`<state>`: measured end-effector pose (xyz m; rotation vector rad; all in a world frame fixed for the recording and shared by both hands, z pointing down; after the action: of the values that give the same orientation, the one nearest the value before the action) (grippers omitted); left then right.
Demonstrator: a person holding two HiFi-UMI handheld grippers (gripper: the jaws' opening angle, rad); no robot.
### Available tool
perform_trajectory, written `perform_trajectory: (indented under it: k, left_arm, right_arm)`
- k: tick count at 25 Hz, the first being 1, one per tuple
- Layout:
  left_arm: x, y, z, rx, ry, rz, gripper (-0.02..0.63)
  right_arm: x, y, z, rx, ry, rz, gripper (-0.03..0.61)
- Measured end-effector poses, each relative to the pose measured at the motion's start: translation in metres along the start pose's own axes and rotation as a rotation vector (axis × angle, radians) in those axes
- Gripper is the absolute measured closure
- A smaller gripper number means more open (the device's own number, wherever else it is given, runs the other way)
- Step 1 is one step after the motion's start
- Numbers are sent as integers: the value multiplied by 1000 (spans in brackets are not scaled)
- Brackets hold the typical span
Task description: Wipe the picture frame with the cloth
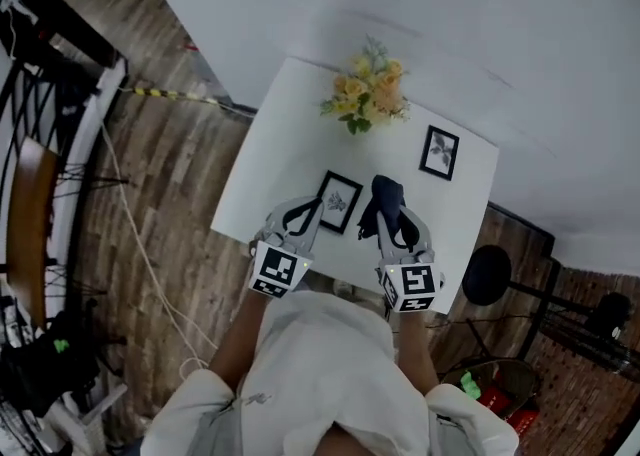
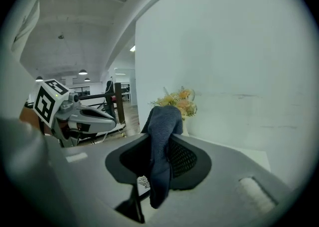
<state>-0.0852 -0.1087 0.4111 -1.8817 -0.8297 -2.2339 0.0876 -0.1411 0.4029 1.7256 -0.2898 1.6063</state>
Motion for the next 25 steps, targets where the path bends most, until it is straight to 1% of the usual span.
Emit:
perform_trajectory:
  k: [4, 8, 14, 18, 22, 25]
  left_arm:
    - [20, 20, -16, 91, 16, -34, 594]
    - [42, 40, -27, 178, 14, -71, 594]
    - [96, 67, -31, 312, 26, -183, 594]
    - [122, 75, -31, 364, 42, -234, 594]
    - [139, 77, -28, 405, 37, -253, 594]
    - [150, 79, -25, 421, 36, -264, 594]
  right_arm:
    - [14, 18, -3, 57, 39, -44, 477]
    - [30, 37, -4, 105, 75, -91, 478]
    - [54, 66, -9, 167, 87, -166, 480]
    - [65, 78, -12, 199, 91, -200, 480]
    - [78, 86, -18, 219, 110, -224, 480]
    - [90, 91, -23, 216, 128, -247, 480]
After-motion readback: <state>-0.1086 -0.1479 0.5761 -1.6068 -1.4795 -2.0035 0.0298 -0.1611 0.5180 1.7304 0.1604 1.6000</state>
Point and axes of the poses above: the fingertips, and each gripper's own axes: y forward along the fingers, z to its right, x out of its underside, the point moved 5 cm from there along -y, backward along the fingers, and after that the axes turned 2 degrees about y, right-handed, at the moved point
